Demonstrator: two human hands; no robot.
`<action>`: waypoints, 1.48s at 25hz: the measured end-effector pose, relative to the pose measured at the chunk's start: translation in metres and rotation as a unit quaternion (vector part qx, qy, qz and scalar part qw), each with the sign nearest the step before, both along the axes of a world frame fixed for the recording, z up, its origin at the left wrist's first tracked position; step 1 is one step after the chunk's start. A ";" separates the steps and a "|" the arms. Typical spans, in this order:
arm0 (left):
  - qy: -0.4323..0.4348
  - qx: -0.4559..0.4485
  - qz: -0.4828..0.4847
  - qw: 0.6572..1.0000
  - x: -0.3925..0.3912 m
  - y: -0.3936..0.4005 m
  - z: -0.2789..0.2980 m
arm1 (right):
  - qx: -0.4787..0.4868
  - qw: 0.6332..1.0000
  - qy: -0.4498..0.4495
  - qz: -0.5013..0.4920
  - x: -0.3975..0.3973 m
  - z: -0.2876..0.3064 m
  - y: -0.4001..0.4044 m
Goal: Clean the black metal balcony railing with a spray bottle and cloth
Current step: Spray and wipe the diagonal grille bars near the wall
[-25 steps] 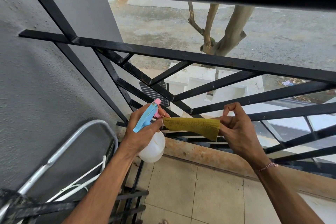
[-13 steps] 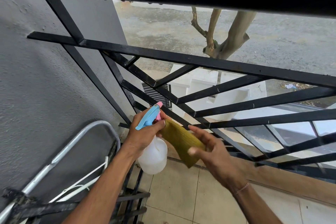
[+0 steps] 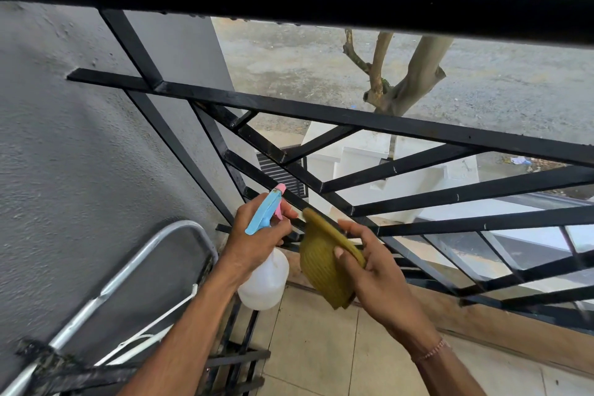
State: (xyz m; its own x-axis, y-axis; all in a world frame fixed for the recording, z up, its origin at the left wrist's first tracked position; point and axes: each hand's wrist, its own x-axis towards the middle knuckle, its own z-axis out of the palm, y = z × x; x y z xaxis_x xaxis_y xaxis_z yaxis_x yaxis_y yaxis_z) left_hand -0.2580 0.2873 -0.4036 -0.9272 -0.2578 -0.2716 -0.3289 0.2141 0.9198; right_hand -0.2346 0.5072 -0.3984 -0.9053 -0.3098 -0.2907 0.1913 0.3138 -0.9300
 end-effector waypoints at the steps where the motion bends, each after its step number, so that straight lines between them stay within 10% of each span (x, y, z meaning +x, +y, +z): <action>1: 0.026 -0.015 0.000 1.000 0.000 -0.001 0.004 | -0.041 0.998 -0.031 -0.033 -0.001 0.013 -0.006; 4: 0.065 -0.053 0.011 0.996 -0.001 -0.005 0.007 | -0.155 0.972 -0.059 -0.168 -0.014 0.041 -0.030; 9: 0.083 -0.072 0.049 0.993 -0.001 -0.010 0.012 | -0.020 0.957 0.125 -0.262 -0.051 0.044 -0.106; 20: 0.071 -0.108 0.043 0.991 -0.002 -0.032 0.009 | 0.299 0.928 0.213 -0.064 -0.068 -0.021 -0.139; 26: 0.084 -0.099 0.064 0.990 -0.009 -0.033 0.024 | 0.171 0.967 0.174 -0.071 -0.076 0.008 -0.157; 31: 0.094 -0.125 0.041 0.987 -0.009 -0.035 0.026 | 0.273 0.926 0.260 -0.023 -0.056 -0.019 -0.123; 37: 0.102 -0.127 0.062 0.985 -0.007 -0.034 0.032 | -0.005 0.987 0.012 -0.159 -0.037 0.049 -0.126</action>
State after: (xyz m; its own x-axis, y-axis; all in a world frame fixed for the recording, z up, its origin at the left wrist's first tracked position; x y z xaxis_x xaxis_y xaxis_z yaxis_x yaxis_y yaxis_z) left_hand -0.2647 0.2536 -0.3718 -0.9133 -0.4072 0.0052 -0.1801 0.4153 0.8917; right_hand -0.2718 0.3813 -0.3492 -0.9637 -0.0108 -0.2668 0.2570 0.2328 -0.9379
